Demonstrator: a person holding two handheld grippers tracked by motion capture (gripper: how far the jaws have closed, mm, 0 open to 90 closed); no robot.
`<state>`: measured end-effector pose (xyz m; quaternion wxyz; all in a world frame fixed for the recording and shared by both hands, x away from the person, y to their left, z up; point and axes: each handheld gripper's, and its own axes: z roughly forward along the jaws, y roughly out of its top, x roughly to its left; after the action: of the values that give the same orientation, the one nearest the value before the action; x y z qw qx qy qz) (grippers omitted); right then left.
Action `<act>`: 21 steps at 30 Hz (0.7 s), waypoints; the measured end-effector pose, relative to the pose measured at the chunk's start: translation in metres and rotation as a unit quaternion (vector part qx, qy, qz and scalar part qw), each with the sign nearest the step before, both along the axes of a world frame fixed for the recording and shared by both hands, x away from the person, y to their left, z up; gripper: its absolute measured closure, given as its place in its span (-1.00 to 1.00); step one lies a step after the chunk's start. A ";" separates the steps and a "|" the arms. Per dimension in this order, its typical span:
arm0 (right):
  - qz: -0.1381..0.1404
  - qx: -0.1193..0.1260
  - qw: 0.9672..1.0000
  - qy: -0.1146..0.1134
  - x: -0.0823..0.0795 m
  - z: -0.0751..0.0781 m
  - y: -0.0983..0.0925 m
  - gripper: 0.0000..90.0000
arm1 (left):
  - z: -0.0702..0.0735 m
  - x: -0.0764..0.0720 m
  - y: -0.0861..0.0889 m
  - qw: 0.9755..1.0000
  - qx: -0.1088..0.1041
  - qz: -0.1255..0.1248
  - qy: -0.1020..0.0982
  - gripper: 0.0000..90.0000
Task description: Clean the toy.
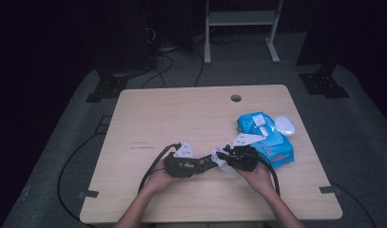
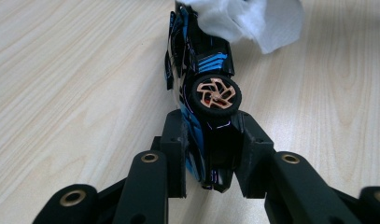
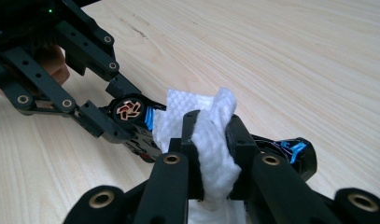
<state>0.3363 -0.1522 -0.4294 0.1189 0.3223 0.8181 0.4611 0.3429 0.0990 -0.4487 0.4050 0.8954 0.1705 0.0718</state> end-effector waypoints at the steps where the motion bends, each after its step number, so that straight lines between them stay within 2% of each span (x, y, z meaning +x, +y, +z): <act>1: -0.001 0.001 1.000 0.002 0.000 0.000 0.000 0.78 | 0.000 0.001 -0.001 1.000 0.001 0.004 0.003 0.41; 4: 0.012 0.003 1.000 0.001 -0.002 0.000 0.008 0.78 | -0.002 0.001 -0.009 1.000 0.016 0.010 0.003 0.16; 6: 0.018 0.001 1.000 -0.003 -0.004 -0.001 0.014 0.78 | -0.002 0.002 -0.013 1.000 0.023 0.013 0.000 0.10; 9: 0.026 -0.001 1.000 -0.002 -0.005 0.000 0.017 0.78 | -0.002 0.002 -0.015 1.000 0.021 0.015 -0.003 0.29; 12: 0.010 -0.010 1.000 -0.013 -0.001 0.001 0.011 0.78 | -0.002 0.003 -0.012 0.999 0.024 0.021 -0.013 0.45; 17: -0.027 0.004 1.000 -0.008 0.010 -0.001 -0.010 0.78 | -0.001 0.005 -0.004 0.999 0.024 0.023 -0.010 0.47; 21: -0.032 -0.002 0.999 -0.014 0.010 0.000 -0.012 0.78 | -0.001 0.006 0.001 1.000 0.024 0.015 -0.005 0.48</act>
<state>0.3463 -0.1642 -0.4290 0.1456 0.3416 0.8066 0.4600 0.3489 0.0999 -0.4495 0.3831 0.9018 0.1804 0.0866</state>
